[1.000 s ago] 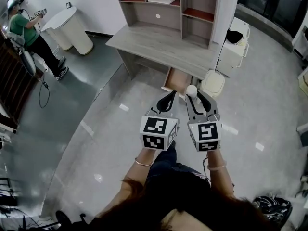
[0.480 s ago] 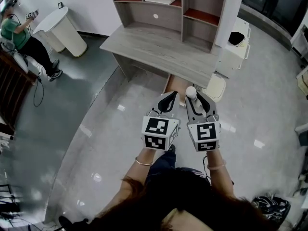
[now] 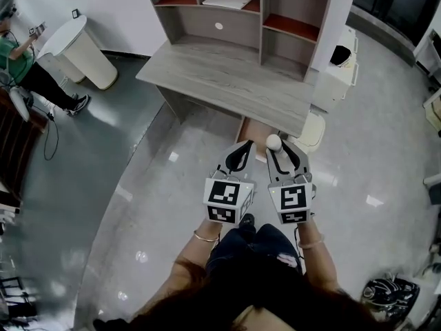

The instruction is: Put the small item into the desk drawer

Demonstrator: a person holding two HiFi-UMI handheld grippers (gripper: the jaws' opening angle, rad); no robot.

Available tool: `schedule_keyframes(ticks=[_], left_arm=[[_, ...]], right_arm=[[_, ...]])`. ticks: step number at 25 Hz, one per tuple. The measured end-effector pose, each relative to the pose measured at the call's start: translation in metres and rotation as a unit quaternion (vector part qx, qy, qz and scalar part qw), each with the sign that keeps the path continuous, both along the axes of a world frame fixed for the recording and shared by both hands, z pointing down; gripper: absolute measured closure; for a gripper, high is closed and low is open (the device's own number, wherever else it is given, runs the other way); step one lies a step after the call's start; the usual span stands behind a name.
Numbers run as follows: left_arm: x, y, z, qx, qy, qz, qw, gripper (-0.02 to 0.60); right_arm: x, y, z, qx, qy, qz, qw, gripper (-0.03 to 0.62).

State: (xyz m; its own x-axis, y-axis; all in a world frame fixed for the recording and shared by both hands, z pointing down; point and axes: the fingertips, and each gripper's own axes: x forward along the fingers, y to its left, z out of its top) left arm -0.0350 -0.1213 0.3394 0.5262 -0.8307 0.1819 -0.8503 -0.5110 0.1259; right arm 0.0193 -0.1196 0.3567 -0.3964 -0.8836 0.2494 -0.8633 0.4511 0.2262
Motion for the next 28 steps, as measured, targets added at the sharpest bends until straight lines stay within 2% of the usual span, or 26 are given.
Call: schedule_keyframes(ticks=[10, 28], left_arm=[[0.008, -0.04, 0.039, -0.001, 0.0, -0.005, 1.0, 0.566], [-0.026, -0.102, 0.132, -0.012, -0.018, -0.095, 0.9953, 0.566]], right_arm=[[0.004, -0.04, 0.047, -0.015, 0.035, -0.014, 0.999, 0.474], [0.0, -0.104, 0.164, -0.092, 0.095, -0.078, 0.988, 0.474]])
